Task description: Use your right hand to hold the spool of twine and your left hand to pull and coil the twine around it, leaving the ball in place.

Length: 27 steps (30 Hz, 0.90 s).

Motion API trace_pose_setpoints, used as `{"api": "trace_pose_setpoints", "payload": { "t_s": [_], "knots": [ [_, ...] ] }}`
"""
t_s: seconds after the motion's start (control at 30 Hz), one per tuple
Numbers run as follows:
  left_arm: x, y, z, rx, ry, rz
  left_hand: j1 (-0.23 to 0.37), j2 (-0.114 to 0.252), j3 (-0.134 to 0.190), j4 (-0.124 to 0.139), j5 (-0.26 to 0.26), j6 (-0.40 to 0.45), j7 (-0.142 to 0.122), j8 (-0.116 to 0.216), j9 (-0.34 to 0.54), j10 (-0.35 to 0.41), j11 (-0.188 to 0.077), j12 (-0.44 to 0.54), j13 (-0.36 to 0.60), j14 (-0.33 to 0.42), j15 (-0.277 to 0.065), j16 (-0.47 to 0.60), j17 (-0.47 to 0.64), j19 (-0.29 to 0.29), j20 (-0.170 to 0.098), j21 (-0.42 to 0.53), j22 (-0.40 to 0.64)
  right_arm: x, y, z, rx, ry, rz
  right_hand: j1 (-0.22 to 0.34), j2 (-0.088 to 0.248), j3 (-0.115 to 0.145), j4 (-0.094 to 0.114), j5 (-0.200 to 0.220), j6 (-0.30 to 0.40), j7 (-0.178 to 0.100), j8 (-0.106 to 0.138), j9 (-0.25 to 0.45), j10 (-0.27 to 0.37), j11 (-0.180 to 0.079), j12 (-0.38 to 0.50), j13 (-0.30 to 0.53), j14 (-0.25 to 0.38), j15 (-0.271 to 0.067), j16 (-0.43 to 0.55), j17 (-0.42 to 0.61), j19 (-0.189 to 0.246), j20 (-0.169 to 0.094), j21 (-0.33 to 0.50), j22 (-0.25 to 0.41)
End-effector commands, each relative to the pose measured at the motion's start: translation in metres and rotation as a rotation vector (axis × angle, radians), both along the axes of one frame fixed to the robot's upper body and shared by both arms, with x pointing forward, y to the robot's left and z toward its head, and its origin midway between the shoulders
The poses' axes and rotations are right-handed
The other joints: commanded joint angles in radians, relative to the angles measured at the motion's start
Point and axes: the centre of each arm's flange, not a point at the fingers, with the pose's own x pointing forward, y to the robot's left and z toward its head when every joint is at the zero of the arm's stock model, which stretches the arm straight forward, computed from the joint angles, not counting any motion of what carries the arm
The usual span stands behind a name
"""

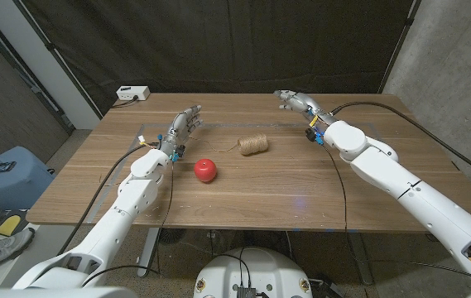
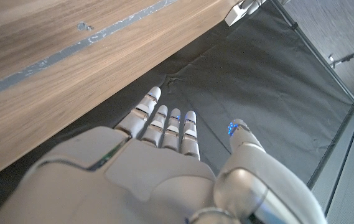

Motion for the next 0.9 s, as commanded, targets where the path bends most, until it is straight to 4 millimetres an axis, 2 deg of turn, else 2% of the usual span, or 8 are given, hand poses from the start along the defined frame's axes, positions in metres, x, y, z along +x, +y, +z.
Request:
{"api": "trace_pose_setpoints", "payload": {
  "t_s": [0.03, 0.1, 0.17, 0.33, 0.37, 0.47, 0.9],
  "knots": [
    [0.002, -0.005, 0.001, -0.004, 0.004, -0.006, 0.009, 0.000, 0.001, -0.005, 0.005, 0.011, 0.000, -0.002, 0.002, 0.012, 0.002, 0.000, 0.003, 0.000, 0.004, 0.004, 0.003, 0.006, 0.004, -0.001, 0.005, -0.004, 0.015, 0.014, -0.151, -0.010, -0.040, 0.084, 0.008, 0.030, -0.064, -0.004, -0.002, -0.005, 0.001, 0.006, 0.001, -0.012, -0.002, 0.004, 0.003, 0.003, 0.002, 0.003, -0.004, -0.008, -0.003, 0.002],
    [0.002, -0.005, 0.002, -0.003, 0.005, -0.005, 0.009, 0.000, 0.001, -0.005, 0.005, 0.011, 0.000, -0.002, 0.002, 0.011, 0.002, 0.000, 0.003, 0.000, 0.004, 0.004, 0.003, 0.006, 0.004, -0.001, 0.005, -0.004, 0.017, 0.015, -0.165, -0.014, -0.037, 0.105, 0.008, 0.035, -0.079, -0.003, -0.002, 0.002, 0.002, 0.007, 0.000, -0.004, -0.002, 0.004, 0.005, 0.012, 0.003, 0.004, 0.002, 0.004, -0.001, 0.002],
    [0.001, -0.006, 0.002, -0.003, 0.004, -0.003, 0.010, 0.000, 0.000, -0.006, 0.005, 0.011, 0.000, -0.002, 0.002, 0.012, 0.001, -0.001, 0.003, -0.001, 0.003, 0.004, 0.003, 0.006, 0.004, -0.001, 0.005, -0.004, 0.020, 0.016, -0.182, -0.019, -0.043, 0.127, 0.003, 0.039, -0.092, -0.002, -0.005, 0.010, 0.001, 0.007, 0.002, 0.015, -0.001, 0.005, 0.005, 0.017, 0.004, 0.004, 0.004, 0.012, -0.001, 0.001],
    [0.000, -0.008, 0.001, -0.008, 0.005, -0.001, 0.011, 0.000, 0.000, -0.007, 0.005, 0.011, 0.001, -0.002, 0.002, 0.012, 0.002, -0.001, 0.003, 0.000, 0.002, 0.005, 0.003, 0.006, 0.004, -0.001, 0.005, -0.006, 0.026, 0.020, -0.229, -0.027, -0.061, 0.156, -0.007, 0.043, -0.104, 0.000, -0.006, 0.025, 0.002, 0.008, 0.005, 0.044, 0.001, 0.006, 0.008, 0.018, 0.005, 0.004, 0.006, 0.020, -0.001, 0.001],
    [0.000, -0.009, 0.001, -0.006, 0.005, -0.001, 0.011, 0.001, -0.001, -0.007, 0.005, 0.012, 0.001, -0.002, 0.002, 0.012, 0.001, -0.001, 0.003, 0.000, 0.003, 0.005, 0.003, 0.006, 0.003, -0.002, 0.005, -0.006, 0.027, 0.021, -0.242, -0.026, -0.063, 0.167, -0.010, 0.045, -0.106, 0.002, -0.006, 0.030, 0.002, 0.008, 0.003, 0.064, 0.001, 0.007, 0.009, 0.019, 0.005, 0.004, 0.008, 0.021, -0.001, 0.001],
    [-0.001, -0.010, 0.001, -0.008, 0.004, -0.001, 0.011, 0.001, -0.001, -0.008, 0.005, 0.012, 0.000, -0.002, 0.002, 0.012, 0.000, -0.001, 0.003, 0.000, 0.003, 0.005, 0.003, 0.006, 0.004, -0.002, 0.005, -0.007, 0.032, 0.023, -0.279, -0.028, -0.071, 0.202, -0.030, 0.049, -0.114, 0.002, -0.009, 0.046, 0.003, 0.008, -0.001, 0.086, 0.001, 0.009, 0.013, 0.029, 0.005, 0.003, 0.016, 0.039, 0.001, 0.001],
    [-0.005, -0.010, 0.000, -0.016, 0.002, 0.003, 0.013, 0.002, -0.003, -0.011, 0.006, 0.013, 0.001, -0.002, 0.002, 0.013, 0.002, -0.002, 0.003, 0.000, 0.003, 0.005, 0.003, 0.006, 0.004, -0.002, 0.005, 0.004, 0.050, 0.032, -0.433, -0.064, -0.090, 0.279, -0.072, 0.064, -0.119, 0.003, -0.016, 0.062, 0.006, 0.009, -0.001, 0.095, 0.007, 0.015, 0.020, 0.042, 0.006, 0.003, 0.023, 0.055, 0.000, 0.000]
  ]
}}
